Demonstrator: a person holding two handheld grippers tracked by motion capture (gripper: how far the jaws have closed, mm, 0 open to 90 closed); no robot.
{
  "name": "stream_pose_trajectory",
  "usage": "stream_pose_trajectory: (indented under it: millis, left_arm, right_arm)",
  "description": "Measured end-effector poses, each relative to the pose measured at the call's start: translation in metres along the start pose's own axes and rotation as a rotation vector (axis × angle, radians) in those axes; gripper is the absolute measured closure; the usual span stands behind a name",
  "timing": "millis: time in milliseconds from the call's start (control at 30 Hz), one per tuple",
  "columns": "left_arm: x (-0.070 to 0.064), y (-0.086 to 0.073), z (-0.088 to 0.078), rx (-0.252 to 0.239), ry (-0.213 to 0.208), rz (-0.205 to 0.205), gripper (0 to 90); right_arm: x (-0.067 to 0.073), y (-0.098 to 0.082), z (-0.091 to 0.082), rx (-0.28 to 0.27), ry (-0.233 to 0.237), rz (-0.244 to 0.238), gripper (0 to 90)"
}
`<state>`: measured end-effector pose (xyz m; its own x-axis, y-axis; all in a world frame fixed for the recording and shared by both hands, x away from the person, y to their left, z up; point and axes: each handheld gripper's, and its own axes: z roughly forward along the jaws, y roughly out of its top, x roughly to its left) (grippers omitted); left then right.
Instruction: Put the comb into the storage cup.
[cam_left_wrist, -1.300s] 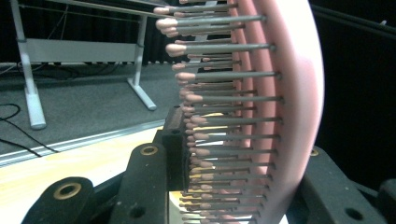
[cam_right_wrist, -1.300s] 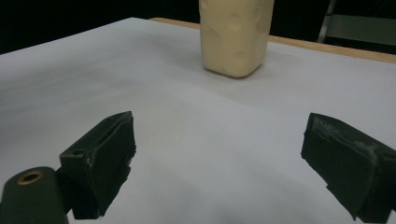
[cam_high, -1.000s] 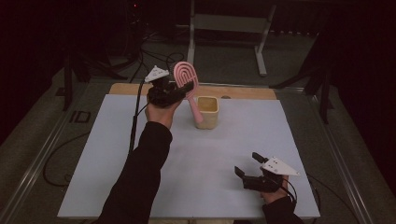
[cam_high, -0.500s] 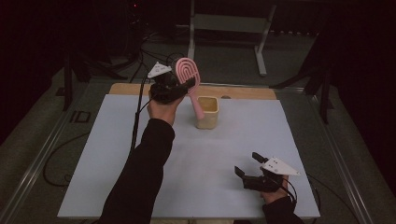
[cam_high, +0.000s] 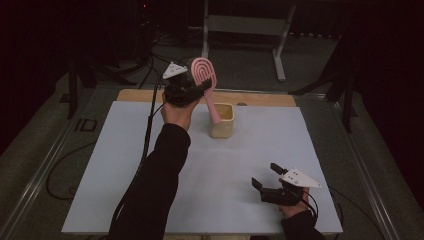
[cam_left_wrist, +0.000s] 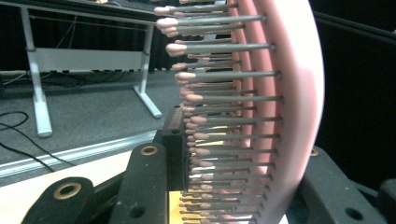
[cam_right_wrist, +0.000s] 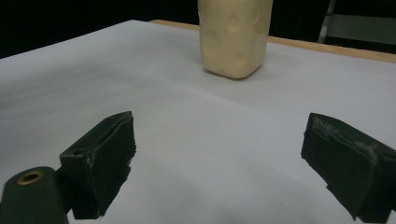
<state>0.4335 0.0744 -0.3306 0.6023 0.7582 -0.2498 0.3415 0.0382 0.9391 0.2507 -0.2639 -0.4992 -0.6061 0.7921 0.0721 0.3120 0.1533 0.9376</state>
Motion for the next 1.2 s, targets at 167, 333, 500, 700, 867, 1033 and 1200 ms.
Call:
stream_pose_trajectory:
  millis: [167, 333, 500, 700, 867, 1033, 1200]
  left_arm:
    - [0.000, 0.003, 0.003, -0.006, 0.005, -0.001, 64.3]
    - [-0.002, 0.003, 0.007, -0.009, 0.007, 0.002, 64.3]
    - [-0.001, 0.003, 0.010, -0.031, -0.002, -0.024, 64.2]
    - [-0.001, 0.002, 0.014, -0.037, -0.001, -0.032, 64.3]
    - [0.000, 0.001, 0.018, -0.034, 0.005, -0.032, 64.3]
    - [-0.001, -0.001, 0.021, -0.027, 0.002, -0.028, 64.3]
    - [-0.001, -0.002, 0.024, -0.021, 0.003, -0.023, 64.3]
  right_arm:
    - [0.000, 0.000, 0.000, -0.003, 0.003, 0.003, 9.7]
    - [-0.001, 0.000, -0.001, -0.005, 0.003, 0.008, 9.7]
    - [-0.001, 0.000, 0.000, -0.007, 0.003, 0.011, 9.7]
    - [-0.001, 0.000, 0.000, -0.008, 0.003, 0.012, 9.7]
    - [-0.001, 0.000, 0.000, -0.009, 0.001, 0.014, 9.7]
    - [-0.001, 0.000, 0.000, -0.009, 0.003, 0.016, 9.7]
    - [-0.001, 0.000, 0.000, -0.010, 0.002, 0.017, 9.7]
